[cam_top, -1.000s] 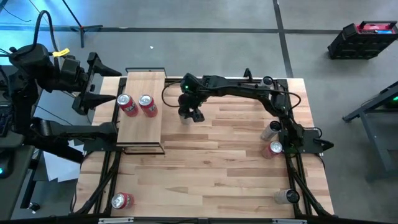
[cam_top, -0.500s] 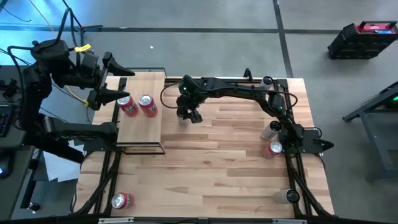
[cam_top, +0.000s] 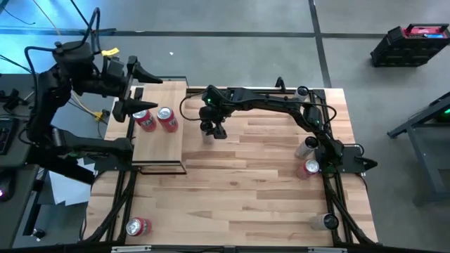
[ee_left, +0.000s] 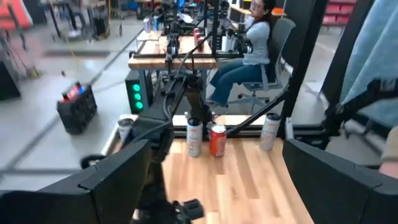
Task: Place canned beverage on shelf
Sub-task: Put the top left white yellow soda can on the shelf
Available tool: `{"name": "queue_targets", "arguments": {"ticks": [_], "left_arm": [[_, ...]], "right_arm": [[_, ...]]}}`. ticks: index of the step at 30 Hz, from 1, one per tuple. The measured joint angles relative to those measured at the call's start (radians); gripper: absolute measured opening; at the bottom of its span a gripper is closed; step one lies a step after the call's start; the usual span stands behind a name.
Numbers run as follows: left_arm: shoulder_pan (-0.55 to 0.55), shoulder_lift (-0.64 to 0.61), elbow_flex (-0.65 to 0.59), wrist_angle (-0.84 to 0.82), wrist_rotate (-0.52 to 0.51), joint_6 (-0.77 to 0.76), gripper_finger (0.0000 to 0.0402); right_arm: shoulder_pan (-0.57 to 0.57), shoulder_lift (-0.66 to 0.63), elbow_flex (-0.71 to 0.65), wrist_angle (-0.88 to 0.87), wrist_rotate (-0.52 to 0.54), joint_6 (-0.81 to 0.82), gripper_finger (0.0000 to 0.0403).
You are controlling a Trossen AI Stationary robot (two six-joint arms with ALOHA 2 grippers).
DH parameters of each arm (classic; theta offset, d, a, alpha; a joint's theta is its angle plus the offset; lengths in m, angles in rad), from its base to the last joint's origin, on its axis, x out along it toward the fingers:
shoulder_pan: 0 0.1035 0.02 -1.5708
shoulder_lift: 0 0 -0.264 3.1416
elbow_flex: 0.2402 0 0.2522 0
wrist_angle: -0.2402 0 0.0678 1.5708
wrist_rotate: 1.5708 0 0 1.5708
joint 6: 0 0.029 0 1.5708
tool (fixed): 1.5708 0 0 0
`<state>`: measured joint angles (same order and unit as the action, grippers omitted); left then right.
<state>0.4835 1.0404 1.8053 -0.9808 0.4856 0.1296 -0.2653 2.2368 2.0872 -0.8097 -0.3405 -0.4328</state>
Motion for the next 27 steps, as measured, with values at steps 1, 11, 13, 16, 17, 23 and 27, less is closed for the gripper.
{"name": "queue_targets", "arguments": {"ticks": [1,11,13,16,17,23,27], "left_arm": [[0.0,-0.001,0.0,0.003,-0.016,0.02,0.0358],[0.0,0.039,0.0,0.042,-0.111,0.008,0.0358],[0.0,0.064,0.001,0.045,-0.11,0.014,0.0358],[0.0,0.109,0.001,0.038,-0.11,0.02,0.0358],[0.0,0.127,0.001,0.036,-0.11,0.02,0.0358],[0.0,0.233,0.002,0.002,-0.122,0.04,0.0373],[0.0,0.332,0.0,-0.074,-0.209,0.09,0.0382]], "right_arm": [[0.0,0.0,0.0,-0.001,0.0,0.01,0.0299],[0.0,-0.105,-0.001,-0.029,0.015,0.059,0.0305],[0.0,-0.137,0.0,-0.038,0.044,0.061,0.0305],[0.0,-0.191,-0.001,-0.057,0.091,0.076,0.0305],[0.0,-0.207,0.0,-0.069,0.11,0.08,0.0305],[-0.002,-0.33,-0.001,-0.161,0.237,0.115,0.0305],[-0.002,-0.417,-0.001,-0.219,0.338,0.128,0.0305]]}}
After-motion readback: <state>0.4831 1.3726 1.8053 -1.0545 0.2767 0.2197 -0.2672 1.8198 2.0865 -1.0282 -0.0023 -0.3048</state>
